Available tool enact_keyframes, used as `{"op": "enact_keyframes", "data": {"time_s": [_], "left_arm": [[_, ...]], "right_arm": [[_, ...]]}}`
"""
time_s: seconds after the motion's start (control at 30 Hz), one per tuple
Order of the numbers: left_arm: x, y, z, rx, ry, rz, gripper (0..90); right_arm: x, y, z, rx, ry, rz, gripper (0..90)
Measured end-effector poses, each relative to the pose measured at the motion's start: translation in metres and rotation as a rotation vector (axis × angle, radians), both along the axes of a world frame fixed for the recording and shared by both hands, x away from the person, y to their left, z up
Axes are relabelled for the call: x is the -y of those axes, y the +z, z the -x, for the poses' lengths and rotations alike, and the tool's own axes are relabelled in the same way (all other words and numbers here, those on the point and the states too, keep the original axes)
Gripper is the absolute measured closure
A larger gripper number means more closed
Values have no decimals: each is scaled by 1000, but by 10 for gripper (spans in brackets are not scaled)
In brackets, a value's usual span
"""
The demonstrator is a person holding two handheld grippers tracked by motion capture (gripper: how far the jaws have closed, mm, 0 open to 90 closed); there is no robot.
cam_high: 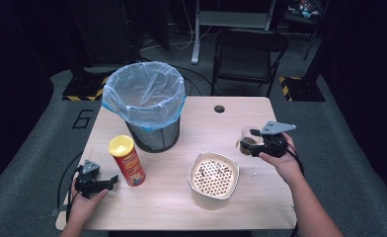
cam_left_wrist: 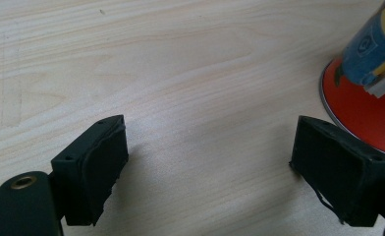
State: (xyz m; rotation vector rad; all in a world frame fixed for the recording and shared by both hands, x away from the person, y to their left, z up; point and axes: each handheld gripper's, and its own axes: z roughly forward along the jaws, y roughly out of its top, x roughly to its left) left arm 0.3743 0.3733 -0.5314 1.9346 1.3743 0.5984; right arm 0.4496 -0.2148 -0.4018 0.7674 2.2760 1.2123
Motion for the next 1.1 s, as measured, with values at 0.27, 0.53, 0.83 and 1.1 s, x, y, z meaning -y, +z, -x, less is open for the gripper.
{"op": "enact_keyframes", "data": {"time_s": [0.27,0.53,0.83,1.1], "left_arm": [[0,0,0,-2,-1,4,133],[0,0,0,7,-2,0,133],[0,0,0,6,-3,0,133],[0,0,0,6,-2,-1,133]], "right_arm": [[-22,22,-15,56,74,-17,351],[-49,36,-28,112,178,-35,345],[-74,39,-25,163,250,48,358],[-81,36,-13,288,272,177,361]]}}
